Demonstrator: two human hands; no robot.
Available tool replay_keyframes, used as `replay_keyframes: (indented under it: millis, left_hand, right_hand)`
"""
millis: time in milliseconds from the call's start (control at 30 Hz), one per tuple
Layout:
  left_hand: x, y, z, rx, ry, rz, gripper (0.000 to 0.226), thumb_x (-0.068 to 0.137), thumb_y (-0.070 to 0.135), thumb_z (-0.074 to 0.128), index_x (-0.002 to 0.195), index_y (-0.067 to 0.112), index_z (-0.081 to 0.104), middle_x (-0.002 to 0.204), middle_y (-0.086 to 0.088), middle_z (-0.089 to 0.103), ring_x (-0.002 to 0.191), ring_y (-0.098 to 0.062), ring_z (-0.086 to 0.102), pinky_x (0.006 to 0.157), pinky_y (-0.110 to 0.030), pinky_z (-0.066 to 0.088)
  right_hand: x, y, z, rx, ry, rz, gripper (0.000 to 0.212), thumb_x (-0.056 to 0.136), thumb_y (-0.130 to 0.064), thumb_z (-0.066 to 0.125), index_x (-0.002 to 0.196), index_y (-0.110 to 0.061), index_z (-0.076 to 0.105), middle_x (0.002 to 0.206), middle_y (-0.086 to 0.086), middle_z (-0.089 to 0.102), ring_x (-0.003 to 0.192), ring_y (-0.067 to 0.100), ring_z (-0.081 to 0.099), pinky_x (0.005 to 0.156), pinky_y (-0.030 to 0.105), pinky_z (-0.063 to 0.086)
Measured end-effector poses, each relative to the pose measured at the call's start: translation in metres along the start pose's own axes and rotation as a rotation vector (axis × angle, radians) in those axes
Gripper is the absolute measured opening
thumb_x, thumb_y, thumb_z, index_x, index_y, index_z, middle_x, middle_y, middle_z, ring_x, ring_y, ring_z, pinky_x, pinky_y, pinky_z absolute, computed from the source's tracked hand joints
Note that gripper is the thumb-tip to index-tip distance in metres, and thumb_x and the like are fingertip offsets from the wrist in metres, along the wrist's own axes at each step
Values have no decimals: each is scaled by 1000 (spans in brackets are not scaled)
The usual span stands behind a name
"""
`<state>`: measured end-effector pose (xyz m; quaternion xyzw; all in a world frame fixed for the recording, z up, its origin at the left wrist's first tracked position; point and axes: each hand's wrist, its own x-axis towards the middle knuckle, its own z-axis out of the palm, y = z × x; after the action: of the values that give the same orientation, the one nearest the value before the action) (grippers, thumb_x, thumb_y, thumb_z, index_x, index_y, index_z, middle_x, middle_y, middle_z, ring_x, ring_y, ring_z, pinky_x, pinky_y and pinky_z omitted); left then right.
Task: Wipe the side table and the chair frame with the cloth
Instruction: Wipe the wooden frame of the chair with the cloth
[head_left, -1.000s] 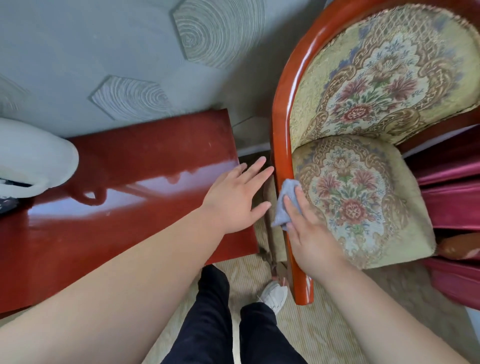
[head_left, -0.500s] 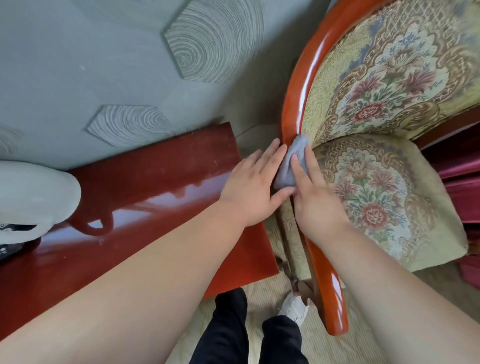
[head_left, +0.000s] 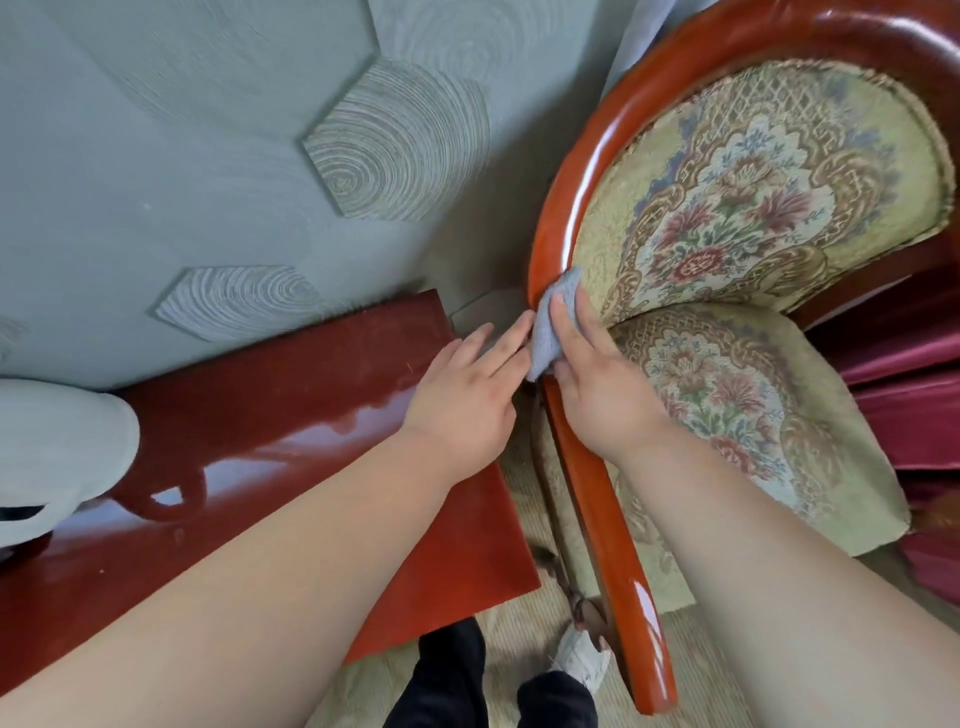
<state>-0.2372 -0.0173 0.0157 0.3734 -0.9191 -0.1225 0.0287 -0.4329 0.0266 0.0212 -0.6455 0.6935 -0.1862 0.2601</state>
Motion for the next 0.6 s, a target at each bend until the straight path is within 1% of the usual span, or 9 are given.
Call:
replay_keyframes:
  millis: [167,267,333,400,467,500,533,567,600]
  left_hand:
    - [1,1,-10,-4,-78,-37,81,90,15,51,165,23,20,174,6,3,143,-31,40,116,-46,35]
    - [0,2,-13,21,-97,-37,80,93,17,50,165,24,17,174,6,-1,138,-26,41,115,-43,35]
    - [1,4,-17,38,-71,-38,75,94,24,54,164,21,25,174,3,6,138,-29,41,115,-44,37]
    - [3,8,-22,50,-56,-56,72,95,31,56,161,19,33,173,1,16,142,-33,39,117,-47,36]
    - [6,13,-27,52,-62,-61,74,93,35,58,160,17,34,171,-1,21,147,-35,35,118,-51,34]
    - [7,15,-29,53,-69,-70,77,93,37,59,161,16,32,172,-1,19,149,-36,31,119,-52,32]
    - [8,16,-31,55,-66,-92,79,93,37,59,162,16,29,173,-1,15,151,-36,27,121,-52,29]
    - [10,16,-33,56,-55,-122,80,93,37,58,163,17,27,174,1,11,153,-35,24,123,-52,25]
    - [13,17,-35,54,-38,-150,80,92,36,58,163,17,26,174,1,9,154,-35,22,124,-51,23]
  right_hand:
    - [-78,5,22,-126,5,-86,70,100,-14,57,161,-29,26,173,-3,-1,105,38,69,71,40,59]
    - [-124,7,41,-209,-29,-67,76,92,-5,66,159,-25,35,173,-2,5,138,45,49,88,46,61]
    - [-126,5,40,-209,-55,-40,77,89,-1,68,158,-21,39,173,0,8,140,45,48,87,47,62]
    - [-109,2,28,-207,-51,-11,76,89,0,63,158,-23,38,173,-6,1,112,42,67,68,43,61]
    - [-77,-2,7,-225,-4,44,79,91,-1,58,160,-27,29,171,-12,-5,79,37,71,56,34,50]
    - [-57,-5,-6,-248,46,46,79,91,-1,59,161,-24,28,172,-8,-1,75,36,71,55,31,45]
    - [-34,-8,-18,-269,90,17,78,92,-1,61,161,-20,29,173,-3,4,83,36,72,58,29,45]
    - [-10,-13,-30,-287,103,-19,77,94,-1,60,161,-17,27,173,0,4,105,37,70,67,30,50]
    - [13,-17,-42,-296,80,-51,76,96,-2,55,163,-17,21,173,0,-1,133,37,55,83,35,55]
